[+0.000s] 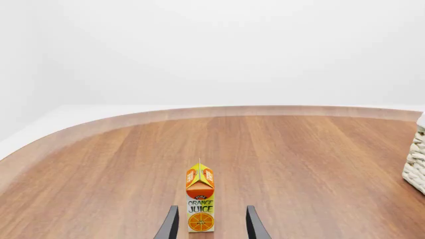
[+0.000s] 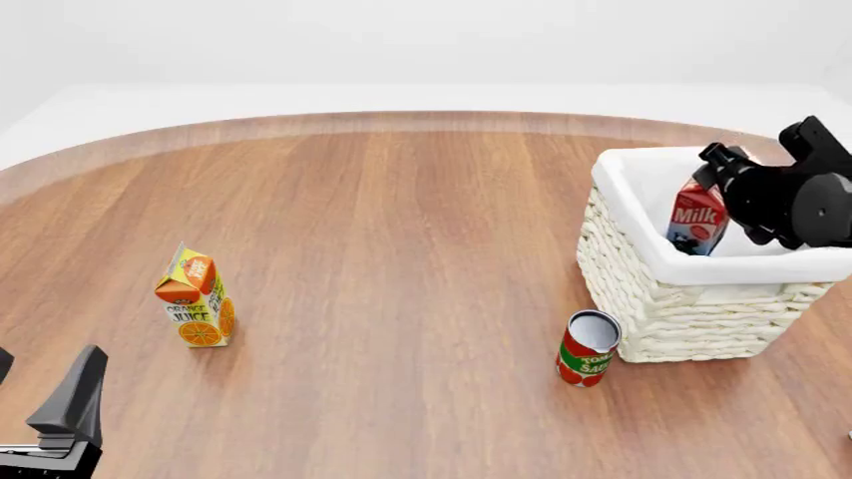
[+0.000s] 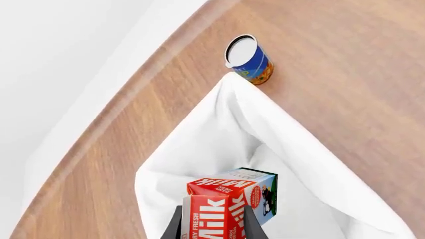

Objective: Pick the milk and place it in the basket.

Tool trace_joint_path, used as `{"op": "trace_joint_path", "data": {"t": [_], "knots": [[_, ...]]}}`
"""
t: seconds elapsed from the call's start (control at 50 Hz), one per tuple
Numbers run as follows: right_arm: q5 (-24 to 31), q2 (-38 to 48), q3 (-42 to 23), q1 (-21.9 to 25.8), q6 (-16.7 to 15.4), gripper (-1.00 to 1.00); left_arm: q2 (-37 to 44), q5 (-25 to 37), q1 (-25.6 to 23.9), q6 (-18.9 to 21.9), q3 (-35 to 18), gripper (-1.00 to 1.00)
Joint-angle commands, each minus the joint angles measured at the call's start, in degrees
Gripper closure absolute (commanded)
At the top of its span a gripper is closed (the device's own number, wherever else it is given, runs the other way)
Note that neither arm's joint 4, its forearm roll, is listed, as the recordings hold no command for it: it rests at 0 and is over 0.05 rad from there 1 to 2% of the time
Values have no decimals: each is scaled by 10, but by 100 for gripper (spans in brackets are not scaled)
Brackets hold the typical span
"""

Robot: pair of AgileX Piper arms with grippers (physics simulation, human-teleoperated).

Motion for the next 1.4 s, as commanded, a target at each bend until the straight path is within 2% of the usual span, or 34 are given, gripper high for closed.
{"op": "trace_joint_path", "data": {"t": [0.02,0.64,0.7,0.74,0.76,1.24,1.28,1.34,1.4], "knots": [[-8,0,-11,1,9,100,0,0,0,0,0,-100],[-22,14,-3,-1,9,100,0,0,0,0,0,-100],[-23,17,-2,-1,14,100,0,0,0,0,0,-100],[-29,21,4,5,35,100,0,0,0,0,0,-100],[-28,22,1,7,31,-100,0,0,0,0,0,-100],[-17,-2,-1,17,37,-100,0,0,0,0,0,-100],[-17,-4,-2,17,35,-100,0,0,0,0,0,-100],[-21,-18,-6,10,13,-100,0,0,0,0,0,-100],[-19,-23,-10,11,10,-100,0,0,0,0,0,-100]]}}
